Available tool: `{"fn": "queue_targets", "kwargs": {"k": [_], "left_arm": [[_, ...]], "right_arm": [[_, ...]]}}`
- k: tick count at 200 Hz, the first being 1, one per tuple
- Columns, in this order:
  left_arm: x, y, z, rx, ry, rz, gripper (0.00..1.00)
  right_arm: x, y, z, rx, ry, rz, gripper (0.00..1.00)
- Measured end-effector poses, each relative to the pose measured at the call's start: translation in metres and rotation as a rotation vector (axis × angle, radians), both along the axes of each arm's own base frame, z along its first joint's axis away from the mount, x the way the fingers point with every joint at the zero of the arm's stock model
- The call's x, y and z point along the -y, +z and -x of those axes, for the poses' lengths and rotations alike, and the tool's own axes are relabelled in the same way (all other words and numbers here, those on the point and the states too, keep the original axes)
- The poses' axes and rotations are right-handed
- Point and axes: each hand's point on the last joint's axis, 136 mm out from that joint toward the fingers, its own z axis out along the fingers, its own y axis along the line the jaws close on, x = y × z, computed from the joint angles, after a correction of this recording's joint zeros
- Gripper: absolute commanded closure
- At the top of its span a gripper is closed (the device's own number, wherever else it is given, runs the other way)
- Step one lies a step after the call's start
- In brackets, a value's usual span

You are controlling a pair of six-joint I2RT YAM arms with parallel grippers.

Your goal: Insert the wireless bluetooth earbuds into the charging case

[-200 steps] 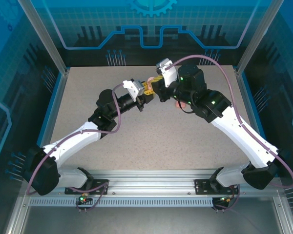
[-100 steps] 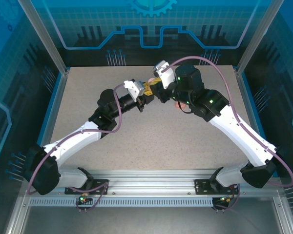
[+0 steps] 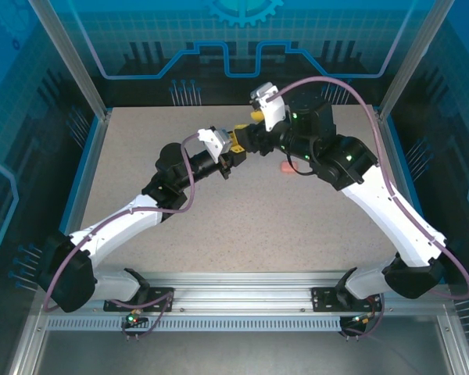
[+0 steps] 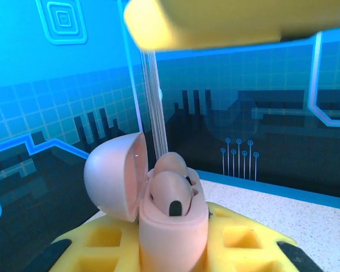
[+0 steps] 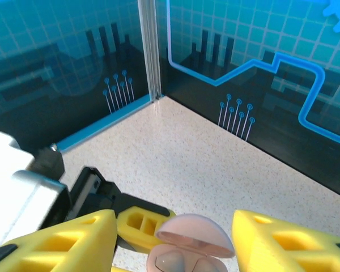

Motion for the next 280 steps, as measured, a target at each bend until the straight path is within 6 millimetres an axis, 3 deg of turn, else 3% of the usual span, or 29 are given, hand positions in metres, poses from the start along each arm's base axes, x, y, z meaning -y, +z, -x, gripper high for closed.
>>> {"fn": "queue_targets", "kwargs": {"k": [46, 86, 112, 139, 187, 217, 257, 280], "left_arm": [[0.0, 0.0, 0.0, 0.0, 0.002, 0.0, 1.0], [0.0, 0.0, 0.0, -0.001, 0.003, 0.003, 1.0], [0.0, 0.001, 0.0, 0.003, 0.003, 0.006, 1.0], [0.0, -0.003, -0.001, -0.007, 0.002, 0.008, 1.0], [0.006, -0.025, -0.01, -0.072, -0.002, -0.002, 1.0], [0.009, -0.032, -0.012, -0.098, -0.008, -0.003, 1.0], [0.015, -0.036, -0.009, -0.106, -0.028, -0.01, 1.0], [0.021, -0.048, -0.007, -0.138, -0.046, -0.032, 1.0]], "right_arm": [[0.015, 0.01, -0.006, -0.03, -0.056, -0.061, 0.38], [0.056, 0.001, -0.033, -0.122, -0.207, -0.086, 0.38], [0.066, -0.002, -0.055, -0.178, -0.271, -0.084, 0.37], [0.061, -0.02, -0.082, -0.261, -0.3, -0.047, 0.38], [0.036, -0.081, -0.115, -0.441, -0.279, 0.05, 0.4], [0.028, -0.108, -0.116, -0.526, -0.261, 0.083, 0.41], [0.028, -0.112, -0.107, -0.545, -0.247, 0.086, 0.44], [0.038, -0.114, -0.087, -0.548, -0.247, 0.091, 0.44]]}}
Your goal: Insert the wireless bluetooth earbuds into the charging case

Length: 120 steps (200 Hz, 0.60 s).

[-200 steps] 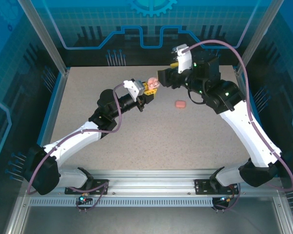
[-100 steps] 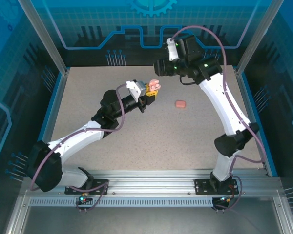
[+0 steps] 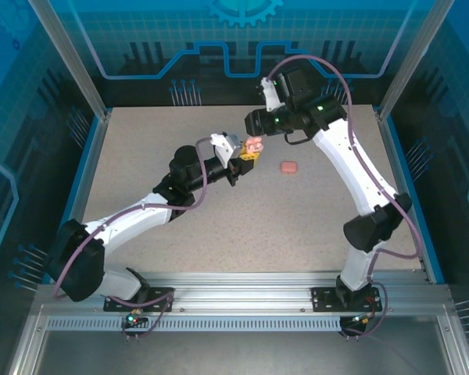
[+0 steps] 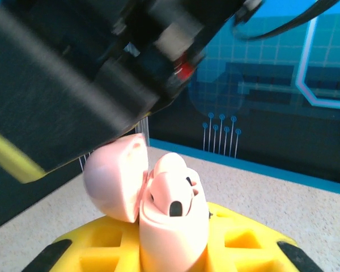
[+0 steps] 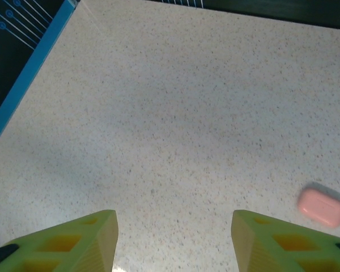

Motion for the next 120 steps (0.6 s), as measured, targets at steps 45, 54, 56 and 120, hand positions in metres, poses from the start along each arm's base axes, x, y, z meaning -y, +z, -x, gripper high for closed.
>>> {"fn": "queue_targets", "kwargs": {"k": [45, 54, 56, 120], "left_arm": [[0.0, 0.001, -0.003, 0.009, 0.009, 0.007, 1.0], [-0.001, 0.002, -0.004, 0.013, 0.016, 0.012, 1.0], [-0.001, 0.002, -0.004, 0.012, 0.017, 0.013, 1.0], [-0.001, -0.021, -0.02, -0.11, 0.064, 0.038, 1.0]], "right_arm": [[0.046, 0.016, 0.051, 0.027, -0.067, -0.028, 0.42], [0.058, 0.019, 0.053, 0.031, -0.103, -0.041, 0.41], [0.062, 0.02, 0.053, 0.032, -0.115, -0.045, 0.41], [0.103, -0.06, 0.045, -0.121, -0.318, -0.038, 0.39]]}}
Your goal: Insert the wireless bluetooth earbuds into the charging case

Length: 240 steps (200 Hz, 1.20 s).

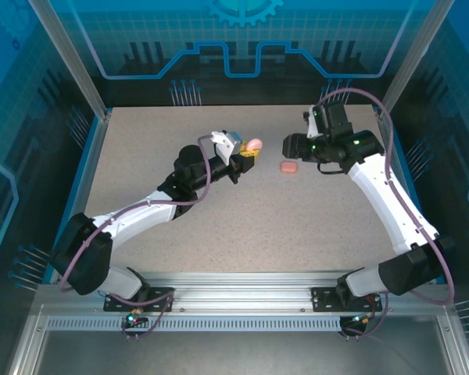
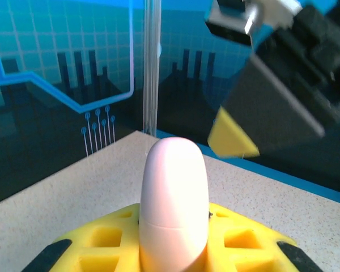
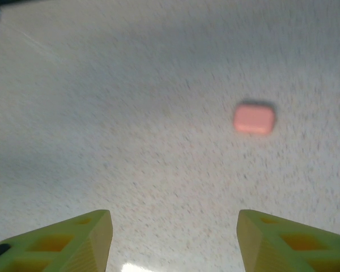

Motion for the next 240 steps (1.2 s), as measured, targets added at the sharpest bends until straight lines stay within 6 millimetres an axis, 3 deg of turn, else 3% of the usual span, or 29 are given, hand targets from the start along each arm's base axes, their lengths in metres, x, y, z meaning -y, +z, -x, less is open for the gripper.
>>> {"fn": "queue_targets", "kwargs": {"k": [23, 37, 77, 110, 156, 199, 240], "left_arm": [[0.003, -0.032, -0.01, -0.122, 0.024, -0.011, 1.0], [0.004, -0.056, -0.016, -0.208, 0.041, -0.019, 1.0], [0.007, -0.116, -0.03, -0.458, 0.106, -0.044, 1.0], [0.02, -0.129, -0.051, -0.615, 0.146, -0.039, 1.0], [0.036, -0.146, -0.078, -0.806, 0.204, -0.026, 1.0], [0.043, -0.183, -0.104, -1.01, 0.277, -0.026, 1.0], [0.047, -0.207, -0.122, -1.159, 0.324, -0.006, 1.0]], "right_arm": [[0.01, -0.05, 0.018, -0.098, -0.04, 0.026, 0.38], [0.018, -0.071, 0.033, -0.132, -0.065, 0.04, 0.38], [0.032, -0.094, 0.06, -0.14, -0.11, 0.033, 0.38], [0.036, -0.109, 0.07, -0.158, -0.125, 0.029, 0.38], [0.04, -0.111, 0.076, -0.146, -0.137, 0.026, 0.38], [0.044, -0.1, 0.078, -0.106, -0.148, 0.023, 0.38], [0.045, -0.094, 0.079, -0.083, -0.152, 0.019, 0.38]]}}
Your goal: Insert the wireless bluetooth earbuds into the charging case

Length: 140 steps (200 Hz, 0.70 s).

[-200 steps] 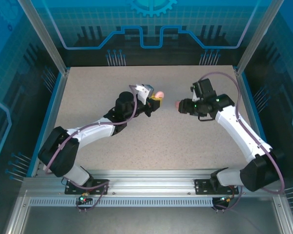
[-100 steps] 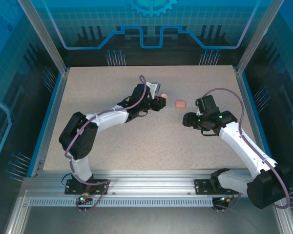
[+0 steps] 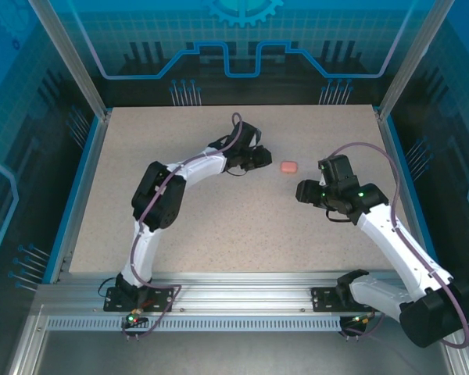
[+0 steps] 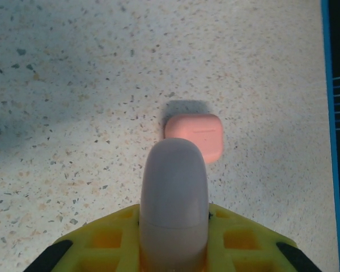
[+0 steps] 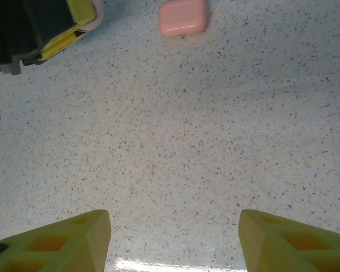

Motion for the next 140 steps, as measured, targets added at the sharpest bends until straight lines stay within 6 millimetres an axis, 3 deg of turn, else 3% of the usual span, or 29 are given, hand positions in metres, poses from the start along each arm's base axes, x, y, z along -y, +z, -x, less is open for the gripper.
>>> {"fn": "queue_targets", "kwargs": {"k": [28, 78, 140], "left_arm": [[0.001, -0.015, -0.006, -0.078, 0.037, 0.008, 1.0], [-0.003, -0.054, 0.008, -0.22, 0.067, -0.013, 0.97], [-0.009, -0.059, 0.017, -0.283, 0.058, -0.025, 0.63]], "right_arm": [[0.0, 0.0, 0.0, 0.001, 0.001, 0.0, 0.37], [0.0, 0.005, -0.002, 0.013, 0.002, -0.002, 0.37], [-0.001, 0.006, -0.003, 0.017, 0.002, -0.005, 0.37]]}}
